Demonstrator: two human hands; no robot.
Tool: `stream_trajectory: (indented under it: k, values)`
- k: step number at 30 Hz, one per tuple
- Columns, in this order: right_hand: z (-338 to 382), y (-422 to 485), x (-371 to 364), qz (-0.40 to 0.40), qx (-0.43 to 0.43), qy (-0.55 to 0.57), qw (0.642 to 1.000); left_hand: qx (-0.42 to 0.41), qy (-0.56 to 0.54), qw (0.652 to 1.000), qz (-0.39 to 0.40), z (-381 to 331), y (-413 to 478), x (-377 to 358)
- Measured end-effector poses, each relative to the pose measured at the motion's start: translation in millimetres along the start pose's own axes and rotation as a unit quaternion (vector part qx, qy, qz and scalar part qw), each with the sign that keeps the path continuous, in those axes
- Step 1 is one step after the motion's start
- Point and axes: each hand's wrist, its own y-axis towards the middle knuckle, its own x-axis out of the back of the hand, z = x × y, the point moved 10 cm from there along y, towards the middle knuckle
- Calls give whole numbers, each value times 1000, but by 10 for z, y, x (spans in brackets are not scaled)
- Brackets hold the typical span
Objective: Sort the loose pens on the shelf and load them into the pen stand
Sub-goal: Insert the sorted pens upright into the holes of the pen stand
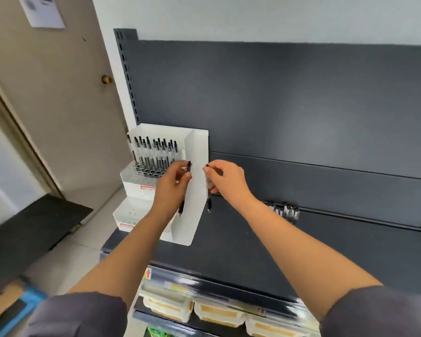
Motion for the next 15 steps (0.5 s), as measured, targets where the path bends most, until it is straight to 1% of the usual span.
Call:
stream_trajectory:
  k: [3, 8, 11, 15]
  values:
    - [386, 224, -321, 14, 35, 31, 999, -7, -25, 999, -39, 88, 211, 513]
    - [885, 657, -866, 5, 67, 64, 996, -35, -35, 995, -83, 295, 659, 1281]
    - [1078, 876, -1173, -8, 82, 49, 995, -63, -3, 993, -96, 410, 953, 1590]
    - [1156, 1074, -1459, -25, 90, -21, 995, -83, 10, 992, -90, 593, 1286, 1751]
